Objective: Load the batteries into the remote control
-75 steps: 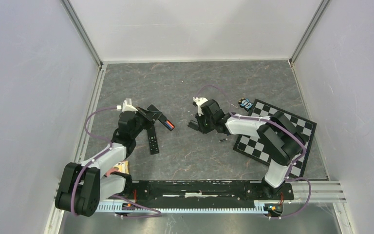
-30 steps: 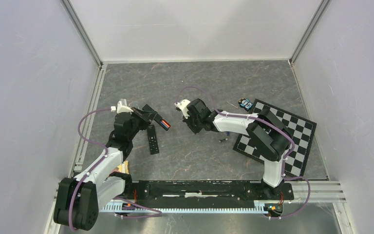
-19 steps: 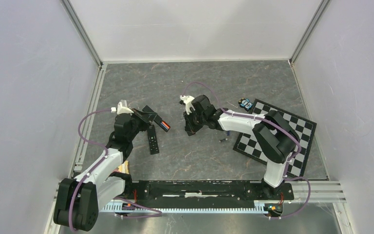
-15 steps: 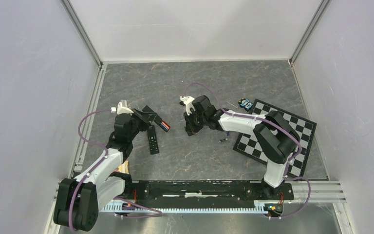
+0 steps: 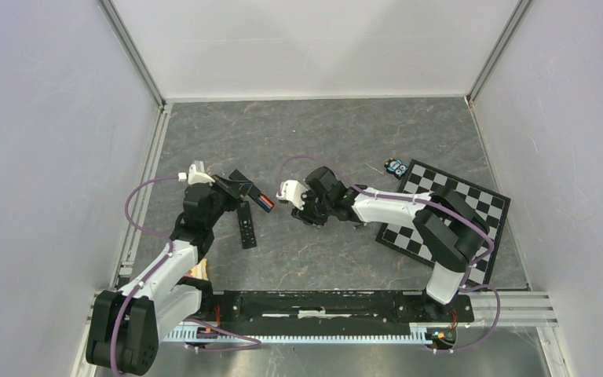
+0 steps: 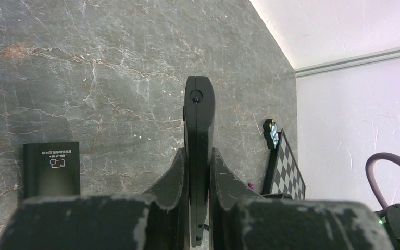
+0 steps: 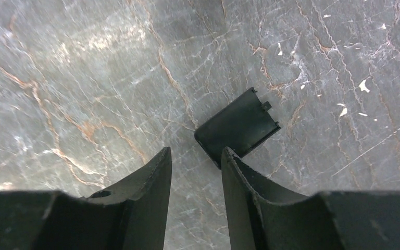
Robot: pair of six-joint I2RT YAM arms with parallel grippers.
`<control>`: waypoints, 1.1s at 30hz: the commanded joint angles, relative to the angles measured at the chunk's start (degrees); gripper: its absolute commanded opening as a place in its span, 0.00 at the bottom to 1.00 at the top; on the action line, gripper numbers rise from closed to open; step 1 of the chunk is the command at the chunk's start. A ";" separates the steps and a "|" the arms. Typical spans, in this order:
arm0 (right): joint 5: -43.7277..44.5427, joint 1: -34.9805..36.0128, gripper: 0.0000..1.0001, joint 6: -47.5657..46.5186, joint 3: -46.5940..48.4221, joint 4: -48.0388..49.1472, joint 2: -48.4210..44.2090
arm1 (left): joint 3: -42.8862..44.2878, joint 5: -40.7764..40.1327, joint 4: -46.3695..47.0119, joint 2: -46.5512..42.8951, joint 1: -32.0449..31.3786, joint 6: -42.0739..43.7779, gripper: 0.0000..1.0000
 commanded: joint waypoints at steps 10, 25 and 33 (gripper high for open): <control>-1.42 -0.23 0.38 -14.35 5.71 -2.98 4.80 | 1.47 -0.61 1.06 -0.84 0.53 2.58 0.02; 0.32 -2.08 0.00 -4.47 10.21 -4.83 9.50 | 1.13 -0.28 1.06 -1.16 0.74 2.58 0.02; -7.52 -6.21 0.00 21.42 2.88 11.93 0.01 | 0.60 0.21 1.66 -0.95 0.74 2.10 0.02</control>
